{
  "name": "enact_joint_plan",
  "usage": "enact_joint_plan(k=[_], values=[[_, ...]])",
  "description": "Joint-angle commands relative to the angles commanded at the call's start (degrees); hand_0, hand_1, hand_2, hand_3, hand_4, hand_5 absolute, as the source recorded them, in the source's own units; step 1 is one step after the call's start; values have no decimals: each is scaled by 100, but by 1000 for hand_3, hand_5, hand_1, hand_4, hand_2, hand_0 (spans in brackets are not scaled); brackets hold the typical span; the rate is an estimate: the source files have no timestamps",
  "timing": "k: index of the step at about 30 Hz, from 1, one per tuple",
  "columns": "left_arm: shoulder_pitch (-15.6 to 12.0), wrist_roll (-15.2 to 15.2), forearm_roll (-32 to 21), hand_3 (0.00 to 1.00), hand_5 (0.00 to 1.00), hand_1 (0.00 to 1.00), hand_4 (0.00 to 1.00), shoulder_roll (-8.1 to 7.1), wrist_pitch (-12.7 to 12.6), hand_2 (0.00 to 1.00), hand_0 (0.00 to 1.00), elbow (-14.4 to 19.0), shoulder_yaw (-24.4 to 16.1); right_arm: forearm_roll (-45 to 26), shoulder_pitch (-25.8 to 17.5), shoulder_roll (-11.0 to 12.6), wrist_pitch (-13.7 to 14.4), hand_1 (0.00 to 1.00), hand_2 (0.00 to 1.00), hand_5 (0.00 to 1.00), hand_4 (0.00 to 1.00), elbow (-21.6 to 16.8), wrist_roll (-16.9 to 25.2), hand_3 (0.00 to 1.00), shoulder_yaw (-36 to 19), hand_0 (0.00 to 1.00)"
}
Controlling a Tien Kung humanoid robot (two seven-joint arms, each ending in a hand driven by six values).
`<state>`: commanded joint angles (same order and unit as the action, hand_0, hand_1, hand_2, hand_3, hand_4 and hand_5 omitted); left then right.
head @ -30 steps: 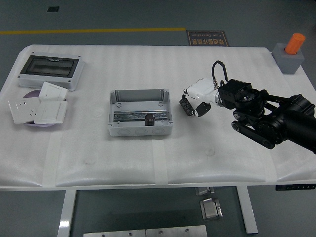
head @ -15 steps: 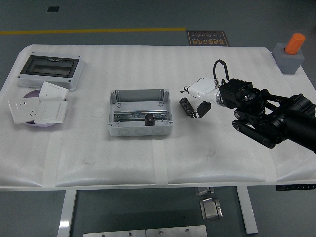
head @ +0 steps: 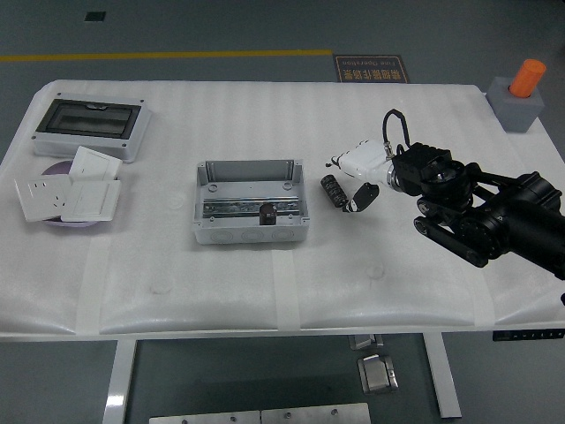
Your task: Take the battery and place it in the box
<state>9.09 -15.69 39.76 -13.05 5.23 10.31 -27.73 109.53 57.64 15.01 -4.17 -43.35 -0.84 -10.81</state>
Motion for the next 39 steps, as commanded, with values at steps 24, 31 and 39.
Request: enact_joint_plan(k=[24,31,39], values=[[7,42,-6,519,272,593,461,13,-29,401,481,0,5,-71,-132,-157,229,712,792,351,625,125,34,853,-42,889],[7,44,21,520,277,593,459,17,-36,400,481,0,-23,66,-166,-131,207,695,772,344,601,126,84,804,-84,866],[11,68,-52,519,276,590,458,29,-58,401,479,0,33,-36,-135,-89,307,691,765,328,563,22,65,777,-14,857]])
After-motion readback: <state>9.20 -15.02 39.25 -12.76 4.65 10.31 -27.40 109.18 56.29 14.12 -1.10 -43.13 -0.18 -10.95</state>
